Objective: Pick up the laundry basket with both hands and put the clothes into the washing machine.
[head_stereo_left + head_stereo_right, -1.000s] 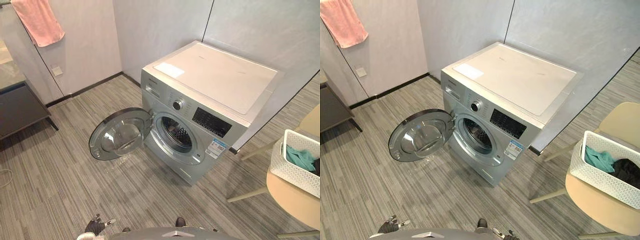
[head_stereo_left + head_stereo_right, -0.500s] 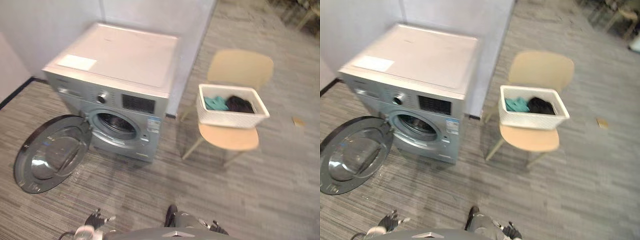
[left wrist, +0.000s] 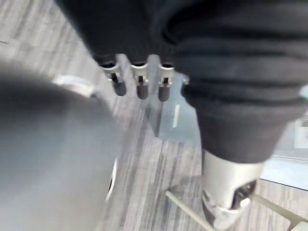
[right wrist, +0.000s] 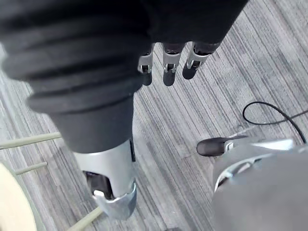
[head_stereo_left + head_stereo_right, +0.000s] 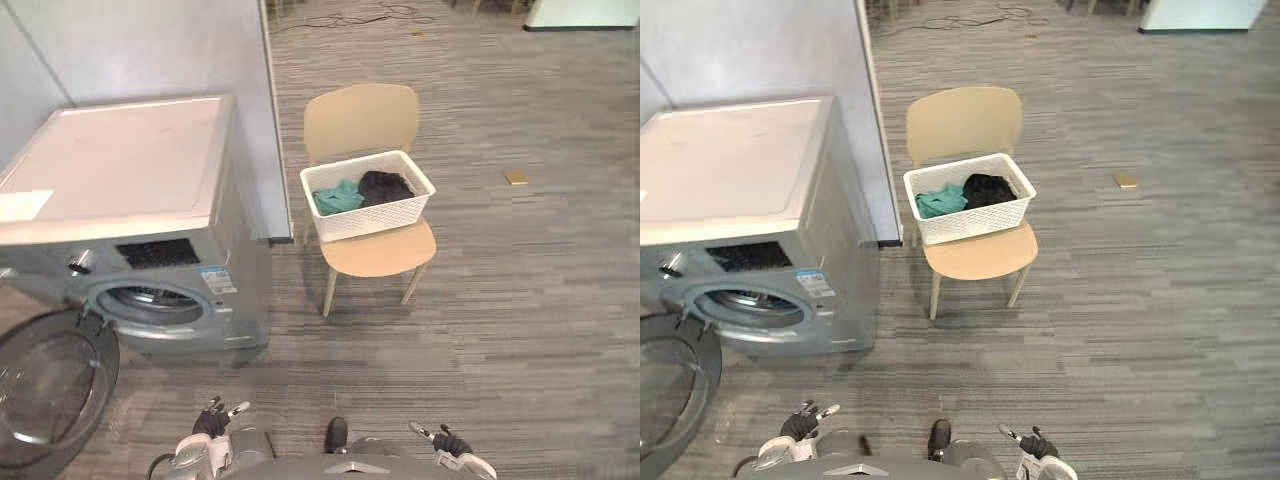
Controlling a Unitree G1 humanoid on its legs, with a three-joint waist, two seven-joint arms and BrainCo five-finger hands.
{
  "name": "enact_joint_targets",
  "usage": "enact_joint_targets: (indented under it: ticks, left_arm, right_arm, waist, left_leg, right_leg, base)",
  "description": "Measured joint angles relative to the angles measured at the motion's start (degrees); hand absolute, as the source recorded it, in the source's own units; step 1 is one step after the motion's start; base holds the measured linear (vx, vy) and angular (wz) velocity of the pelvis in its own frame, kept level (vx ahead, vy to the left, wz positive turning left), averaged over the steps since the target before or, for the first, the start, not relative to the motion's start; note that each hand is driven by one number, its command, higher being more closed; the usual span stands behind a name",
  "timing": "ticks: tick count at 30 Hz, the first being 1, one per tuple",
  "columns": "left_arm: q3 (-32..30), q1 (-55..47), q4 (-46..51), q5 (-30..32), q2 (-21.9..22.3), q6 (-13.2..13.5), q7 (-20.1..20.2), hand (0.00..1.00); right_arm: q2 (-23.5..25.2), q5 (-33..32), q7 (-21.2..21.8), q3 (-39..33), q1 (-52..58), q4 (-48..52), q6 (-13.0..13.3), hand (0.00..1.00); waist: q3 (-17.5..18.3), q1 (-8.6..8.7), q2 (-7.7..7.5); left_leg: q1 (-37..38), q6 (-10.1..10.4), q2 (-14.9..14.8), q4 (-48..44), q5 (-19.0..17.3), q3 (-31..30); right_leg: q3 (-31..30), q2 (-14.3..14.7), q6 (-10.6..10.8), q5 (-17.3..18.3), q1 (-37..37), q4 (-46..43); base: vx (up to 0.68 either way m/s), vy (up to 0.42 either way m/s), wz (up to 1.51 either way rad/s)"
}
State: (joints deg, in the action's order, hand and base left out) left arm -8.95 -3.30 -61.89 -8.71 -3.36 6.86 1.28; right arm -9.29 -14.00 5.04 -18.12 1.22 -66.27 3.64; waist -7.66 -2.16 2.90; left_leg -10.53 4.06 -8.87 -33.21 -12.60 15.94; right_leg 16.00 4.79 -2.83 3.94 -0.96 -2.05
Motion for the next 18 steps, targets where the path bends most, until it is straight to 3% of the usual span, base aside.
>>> enact_joint_targets:
  ticks: [2, 3, 4, 6, 7, 8, 9, 10, 11, 12, 13, 14, 15, 16, 18]
  left_arm:
    - [-1.22, -0.41, 0.00, 0.26, 0.00, -0.09, 0.14, 0.00]
    - [-2.85, -1.21, -0.11, 0.66, 0.01, -0.20, 0.24, 0.00]
    - [-4.40, -2.16, -0.43, 1.37, 0.15, -0.47, 0.32, 0.00]
    - [-6.79, -3.07, -1.45, 2.25, 0.48, -1.23, 0.37, 0.00]
    - [-8.71, -3.68, -1.77, 2.27, 1.46, -1.88, 0.29, 0.00]
    - [-8.93, -3.98, -1.77, 2.20, 1.63, -2.04, 0.31, 0.00]
    - [-8.93, -4.38, -1.72, 2.10, 1.26, -2.17, 0.30, 0.00]
    - [-8.86, -4.34, -1.60, 2.10, 1.05, -2.19, 0.29, 0.00]
    - [-8.55, -4.29, -1.59, 2.03, 0.67, -1.98, 0.31, 0.00]
    - [-7.00, -4.10, -1.54, 1.99, -0.74, -1.96, 0.29, 0.00]
    - [-5.54, -3.77, -1.26, 1.53, -1.68, -1.95, 0.30, 0.00]
    - [-4.67, -3.15, -1.09, 1.37, -2.27, -1.95, 0.30, 0.00]
    - [-2.94, -2.16, -1.00, 0.55, -2.85, -1.88, 0.30, 0.00]
    - [-1.62, -1.66, -0.34, -0.40, -2.81, -1.76, 0.30, 0.00]
    - [-0.57, 0.15, 0.67, -1.47, -2.19, -1.29, 0.36, 0.00]
  right_arm:
    - [0.17, 0.98, -0.03, 0.31, -0.54, 0.00, -0.04, 0.00]
    - [0.21, 1.04, -0.07, 1.75, -1.28, -0.03, -0.08, 0.00]
    - [0.10, 1.78, -0.02, 3.85, -2.40, 0.10, 0.01, 0.00]
    - [0.25, 3.17, 0.13, 5.12, -3.81, 0.07, -0.01, 0.00]
    - [0.47, 3.80, 0.40, 5.72, -4.15, 0.08, -0.05, 0.00]
    - [0.68, 4.23, 0.62, 5.74, -4.06, 0.08, -0.05, 0.00]
    - [1.57, 4.66, 0.94, 5.75, -3.02, 0.08, -0.03, 0.00]
    - [2.02, 4.83, 1.08, 6.09, -2.41, 0.07, -0.02, 0.00]
    - [2.90, 5.10, 1.82, 6.92, -1.86, 0.02, -0.04, 0.00]
    - [3.84, 5.27, 2.36, 7.34, -1.44, 0.11, 0.08, 0.00]
    - [3.87, 5.43, 2.47, 6.74, -1.26, -0.01, 0.21, 0.00]
    - [3.85, 5.44, 2.46, 6.61, -0.99, -0.17, 0.05, 0.00]
    - [3.78, 5.34, 2.46, 5.38, -0.38, -0.14, 0.13, 0.00]
    - [3.64, 5.35, 2.43, 3.71, 0.00, -0.15, 0.15, 0.00]
    - [3.68, 5.26, 2.40, 0.56, 0.88, -0.12, 0.38, 0.00]
  waist:
    - [-0.46, -0.99, 0.75]
    - [-0.58, -2.50, 0.59]
    - [-0.39, -3.67, 0.65]
    - [-0.25, -3.96, 0.69]
    - [-0.33, -4.10, 0.59]
    - [-0.08, -4.12, 0.57]
    - [0.76, -4.15, -0.61]
    - [1.64, -4.25, -0.69]
    - [1.94, -4.03, -2.24]
    - [2.18, -2.94, -3.83]
    - [2.32, -2.08, -4.69]
    - [2.17, -1.81, -4.87]
    - [1.93, -1.49, -5.45]
    - [1.90, -1.11, -5.30]
    - [1.87, -0.61, -5.09]
  left_leg:
    - [-1.09, -0.01, 4.36, 12.66, 1.77, -2.69]
    - [-1.19, -1.25, 6.47, 16.89, 6.58, -5.23]
    - [-0.79, -1.49, 7.35, 18.31, 8.94, -6.65]
    - [-0.69, -4.35, 7.76, 16.16, 7.38, -8.18]
    - [-0.22, -6.50, 7.77, 14.16, 4.47, -8.69]
    - [0.45, -6.48, 7.91, 13.84, 3.53, -8.64]
    - [1.99, -6.55, 8.49, 13.96, 1.72, -7.97]
    - [3.31, -6.44, 8.80, 14.46, 0.83, -7.62]
    - [4.91, -6.36, 9.10, 15.40, -0.22, -6.50]
    - [7.22, -6.73, 9.69, 15.70, -0.93, -6.64]
    - [9.13, -6.86, 9.93, 15.29, -1.32, -6.81]
    - [10.26, -6.93, 9.97, 15.10, -1.38, -7.27]
    - [13.68, -7.03, 9.72, 16.33, -1.44, -10.02]
    - [16.94, -6.99, 8.67, 18.60, -1.42, -11.62]
    - [19.19, -6.94, 6.93, 20.45, -1.39, -14.40]
  right_leg:
    - [-1.85, 1.34, 0.03, -0.04, 1.39, 1.21]
    - [-4.62, 1.81, -0.02, -0.07, 2.00, 1.85]
    - [-7.79, 2.45, 0.01, -0.09, 2.70, 3.02]
    - [-10.36, 2.65, -0.05, -0.02, 2.80, 2.35]
    - [-12.02, 2.63, -0.20, 1.56, 2.16, -1.42]
    - [-12.46, 2.44, 0.02, 3.07, 1.87, -3.51]
    - [-13.00, 1.65, 1.08, 7.04, 0.49, -8.74]
    - [-13.20, 1.03, 3.14, 9.14, -0.60, -12.54]
    - [-13.49, -0.22, 9.44, 12.77, -5.05, -25.80]
    - [-12.42, -2.29, 14.83, 12.55, -9.59, -41.26]
    - [-11.67, -3.89, 16.11, 11.13, -11.53, -48.75]
    - [-11.29, -4.84, 15.92, 10.61, -12.04, -52.15]
    - [-9.64, -6.79, 13.91, 11.06, -12.04, -56.35]
    - [-6.77, -9.15, 10.20, 12.24, -12.21, -57.03]
    - [-3.44, -13.12, 7.11, 13.77, -13.72, -53.36]
  base:
    - [0.14, -0.013, -0.73]
    - [0.15, 0.007, -1.13]
    - [0.21, 0.035, -1.31]
    - [0.24, 0.058, -0.81]
    - [0.23, 0.062, -0.43]
    - [0.29, 0.085, -0.42]
    - [0.25, 0.060, -0.24]
    - [0.33, 0.066, -0.28]
    - [0.33, 0.040, -0.04]
    - [0.43, 0.016, 0.07]
    - [0.38, -0.019, 0.21]
    - [0.42, -0.071, 0.20]
    - [0.31, -0.089, 0.29]
    - [0.35, -0.139, 0.38]
    - [0.34, -0.208, 0.61]
